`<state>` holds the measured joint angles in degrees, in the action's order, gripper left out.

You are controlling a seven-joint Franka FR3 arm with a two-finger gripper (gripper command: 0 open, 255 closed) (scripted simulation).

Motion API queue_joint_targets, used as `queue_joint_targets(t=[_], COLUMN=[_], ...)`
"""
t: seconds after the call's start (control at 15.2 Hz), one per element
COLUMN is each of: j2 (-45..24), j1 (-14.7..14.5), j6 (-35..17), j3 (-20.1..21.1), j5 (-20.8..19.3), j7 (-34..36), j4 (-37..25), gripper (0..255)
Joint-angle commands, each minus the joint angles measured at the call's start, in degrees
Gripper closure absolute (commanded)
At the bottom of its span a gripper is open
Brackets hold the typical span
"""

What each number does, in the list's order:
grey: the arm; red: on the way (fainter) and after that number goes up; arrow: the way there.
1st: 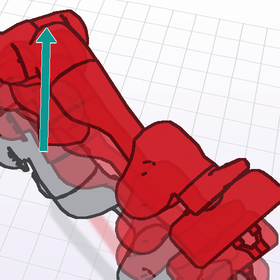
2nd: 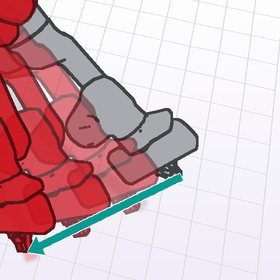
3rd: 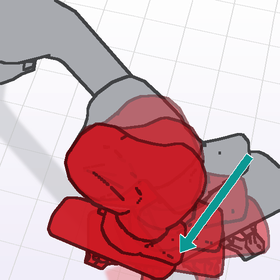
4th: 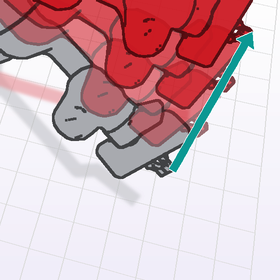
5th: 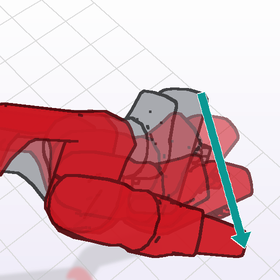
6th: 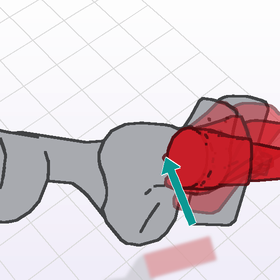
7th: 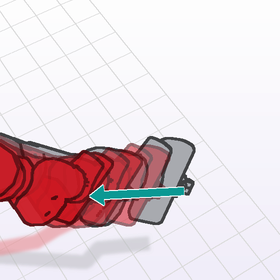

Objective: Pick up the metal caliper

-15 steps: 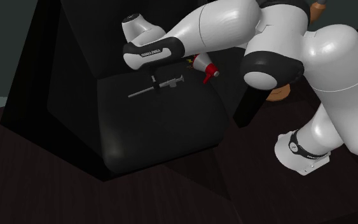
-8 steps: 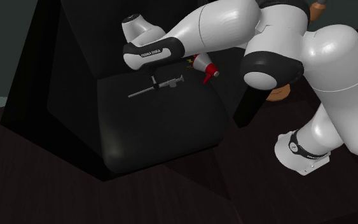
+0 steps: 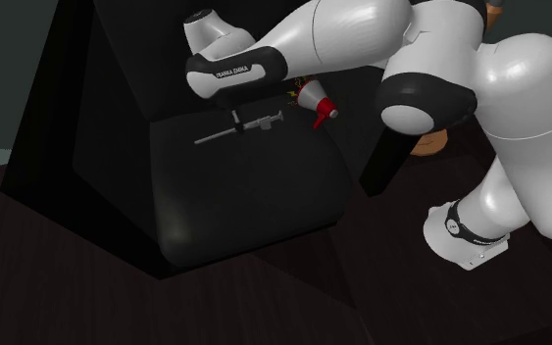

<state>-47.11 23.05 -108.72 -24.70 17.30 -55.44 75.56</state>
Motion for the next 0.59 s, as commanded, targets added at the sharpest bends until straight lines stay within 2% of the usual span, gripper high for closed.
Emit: queue_joint_targets(t=[0.0,0.53], j2=[0.9,3.5], j1=[-0.1,-0.2], j6=[0.9,5.3], j3=[-0.2,-0.9], j5=[-0.3,-1.2], j7=[0.0,0.5], j4=[-0.1,-2.0], gripper=[255,255])
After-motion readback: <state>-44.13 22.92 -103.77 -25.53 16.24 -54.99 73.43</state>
